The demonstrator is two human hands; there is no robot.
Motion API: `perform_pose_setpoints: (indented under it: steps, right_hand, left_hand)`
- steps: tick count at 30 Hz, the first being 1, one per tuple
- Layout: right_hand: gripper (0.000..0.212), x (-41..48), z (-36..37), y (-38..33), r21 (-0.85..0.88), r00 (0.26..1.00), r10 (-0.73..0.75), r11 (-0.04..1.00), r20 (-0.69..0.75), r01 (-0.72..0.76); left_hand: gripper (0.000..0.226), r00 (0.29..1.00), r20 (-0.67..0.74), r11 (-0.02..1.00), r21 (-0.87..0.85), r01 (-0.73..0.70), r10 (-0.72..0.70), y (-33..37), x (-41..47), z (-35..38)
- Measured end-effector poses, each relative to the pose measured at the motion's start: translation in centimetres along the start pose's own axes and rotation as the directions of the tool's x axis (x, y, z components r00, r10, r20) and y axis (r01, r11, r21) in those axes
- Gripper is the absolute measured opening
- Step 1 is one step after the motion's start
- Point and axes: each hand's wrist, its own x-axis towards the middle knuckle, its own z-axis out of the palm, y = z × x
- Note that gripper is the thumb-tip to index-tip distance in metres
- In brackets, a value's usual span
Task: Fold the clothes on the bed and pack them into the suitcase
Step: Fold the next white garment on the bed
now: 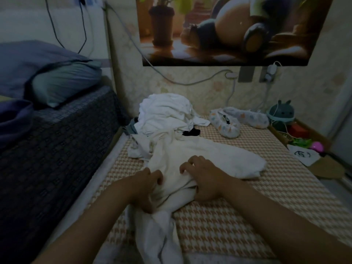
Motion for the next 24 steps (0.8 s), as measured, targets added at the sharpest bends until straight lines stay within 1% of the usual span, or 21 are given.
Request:
perform_pose_setpoints:
  steps: [1,2,3,4,5,6,7,8,9,10,11,12,13,14,15,16,17,18,19,21,24]
  right_hand:
    - [0.063,0.1,0.2,-0.3,-0.052,0.999,-0.009,0.999,-0.037,0.007]
    - [0.058,0.3,0.4,-0.6,-0.082,0.998,0.006,0.997,-0.058,-0.01]
    - [0.054,0.5,0.6,-0.7,-0.079,0.997,0.054,0.995,-0.051,-0.058]
    - [0.048,0.6,0.8,-0.6,-0.057,0.993,0.114,0.992,-0.03,-0.116]
    - [0.038,0.8,1.1,-0.4,-0.043,0.985,0.169,0.984,-0.021,-0.17]
    - [0.026,0.9,1.5,0.2,-0.031,0.976,0.211,0.977,-0.051,-0.213]
    - [0.018,1.0,1.7,0.6,0.005,0.962,0.251,0.968,-0.107,-0.252]
    - [0.017,1.0,2.0,1.2,0.044,0.943,0.287,0.958,-0.171,-0.284]
    - [0.017,1.1,2.1,1.8,0.081,0.922,0.324,0.946,-0.213,-0.314]
    - [0.016,1.2,2.1,2.4,0.106,0.904,0.355,0.935,-0.239,-0.339]
    - [0.014,1.2,2.0,2.9,0.145,0.891,0.384,0.922,-0.244,-0.358]
    - [0.012,1.3,2.0,3.3,0.203,0.888,0.401,0.911,-0.226,-0.359]
    - [0.014,1.4,2.1,3.6,0.265,0.901,0.386,0.906,-0.198,-0.33]
    - [0.029,1.4,2.3,3.9,0.292,0.926,0.346,0.911,-0.151,-0.293]
    - [0.048,1.3,2.5,4.0,0.28,0.951,0.3,0.922,-0.075,-0.269]
    - [0.063,1.2,2.6,4.0,0.234,0.961,0.275,0.934,0.005,-0.269]
    - [0.072,1.1,2.8,4.1,0.15,0.958,0.273,0.947,0.086,-0.283]
    - [0.076,1.0,2.7,4.1,0.062,0.946,0.285,0.953,0.152,-0.297]
    - [0.077,1.0,2.8,4.2,-0.003,0.935,0.297,0.953,0.191,-0.302]
    - [0.072,0.9,3.0,4.5,-0.063,0.937,0.303,0.953,0.174,-0.296]
    - [0.059,1.3,3.9,5.3,-0.12,0.963,0.269,0.957,0.016,-0.265]
  left_hand:
    - [0.06,1.0,-0.014,1.0,0.003,0.0,0.0,-0.6,-0.1,-0.1]
    - [0.043,0.999,-0.052,1.0,0.019,0.002,-0.001,-1.3,-0.4,-0.3]
    - [0.026,0.992,-0.121,0.999,0.043,0.025,-0.02,-2.2,-0.7,-0.6]
    - [0.012,0.977,-0.203,0.992,0.09,0.086,-0.067,-3.2,-1.0,-0.9]
    - [0.009,0.95,-0.282,0.97,0.16,0.183,-0.133,-4.2,-1.2,-1.0]
    - [0.014,0.918,-0.34,0.925,0.239,0.295,-0.205,-5.2,-1.5,-1.2]
    - [0.018,0.886,-0.372,0.882,0.268,0.387,-0.276,-6.2,-1.7,-1.0]
    - [0.021,0.862,-0.39,0.874,0.224,0.432,-0.326,-6.7,-1.6,-0.8]
    - [0.021,0.85,-0.396,0.896,0.126,0.426,-0.349,-6.6,-1.4,-0.8]
    - [0.021,0.857,-0.394,0.933,-0.004,0.359,-0.332,-5.6,-1.4,-1.1]
    - [0.02,0.876,-0.399,0.962,-0.123,0.242,-0.271,-4.3,-1.1,-1.4]
    - [0.018,0.898,-0.408,0.975,-0.205,0.086,-0.165,-2.6,-0.8,-1.6]
    - [0.015,0.913,-0.406,0.963,-0.262,-0.067,-0.047,-0.8,-0.5,-1.7]
    - [0.013,0.922,-0.382,0.935,-0.297,-0.192,0.067,0.9,-0.1,-1.5]
    - [0.017,0.936,-0.316,0.92,-0.299,-0.253,0.154,2.1,0.5,-0.9]
    - [0.029,0.952,-0.236,0.935,-0.246,-0.254,0.196,2.8,1.3,-0.1]
    - [0.045,0.964,-0.172,0.963,-0.139,-0.23,0.205,2.9,2.3,1.0]
    - [0.057,0.967,-0.157,0.978,-0.016,-0.206,0.201,2.7,3.2,2.0]
    - [0.061,0.959,-0.209,0.981,0.06,-0.184,0.193,2.2,3.9,2.8]
    - [0.055,0.926,-0.343,0.987,0.061,-0.148,0.16,1.3,5.1,3.2]
    - [0.037,0.896,-0.433,0.992,-0.022,-0.122,0.1,0.5,6.1,2.0]
